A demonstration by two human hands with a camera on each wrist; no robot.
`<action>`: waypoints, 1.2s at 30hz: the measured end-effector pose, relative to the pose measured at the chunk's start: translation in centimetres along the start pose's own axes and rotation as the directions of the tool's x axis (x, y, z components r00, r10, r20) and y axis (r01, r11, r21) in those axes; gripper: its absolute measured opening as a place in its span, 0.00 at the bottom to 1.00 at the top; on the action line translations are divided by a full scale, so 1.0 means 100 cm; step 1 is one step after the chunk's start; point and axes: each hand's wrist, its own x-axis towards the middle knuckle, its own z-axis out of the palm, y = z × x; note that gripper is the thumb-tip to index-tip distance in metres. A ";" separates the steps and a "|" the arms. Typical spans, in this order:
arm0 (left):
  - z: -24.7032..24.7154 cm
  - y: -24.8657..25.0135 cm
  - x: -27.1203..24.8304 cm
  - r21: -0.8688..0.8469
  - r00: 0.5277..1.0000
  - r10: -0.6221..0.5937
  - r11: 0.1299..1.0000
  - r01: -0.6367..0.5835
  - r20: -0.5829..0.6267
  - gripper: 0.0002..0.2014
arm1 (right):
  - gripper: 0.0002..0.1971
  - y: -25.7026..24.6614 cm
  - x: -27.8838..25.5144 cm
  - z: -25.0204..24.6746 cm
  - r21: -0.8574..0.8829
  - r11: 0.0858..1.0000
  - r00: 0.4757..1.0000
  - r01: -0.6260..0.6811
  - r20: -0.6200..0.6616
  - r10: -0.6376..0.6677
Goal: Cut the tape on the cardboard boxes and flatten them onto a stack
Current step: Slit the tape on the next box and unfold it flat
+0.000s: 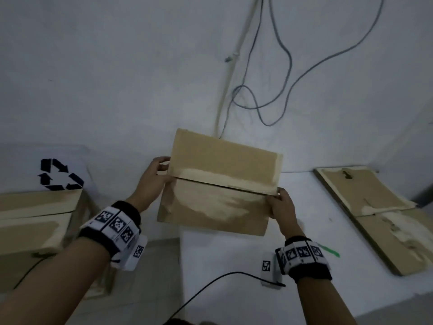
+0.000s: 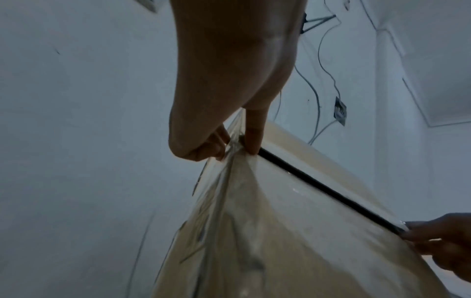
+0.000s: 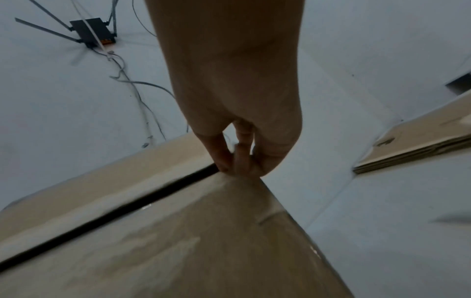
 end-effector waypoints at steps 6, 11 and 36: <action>0.114 0.025 -0.025 -0.128 0.971 -0.219 0.965 0.230 0.091 0.14 | 0.17 0.024 0.015 -0.096 0.482 0.862 0.981 -0.156 0.179 0.078; 0.158 0.042 -0.035 -0.197 0.877 -0.418 0.864 0.464 0.235 0.41 | 0.24 0.056 0.027 -0.150 0.540 0.837 0.995 -0.090 0.082 0.055; 0.230 -0.112 -0.027 -0.711 0.748 -0.662 0.506 0.487 0.041 0.08 | 0.10 0.205 0.003 -0.122 0.496 0.752 0.898 -0.434 0.172 0.404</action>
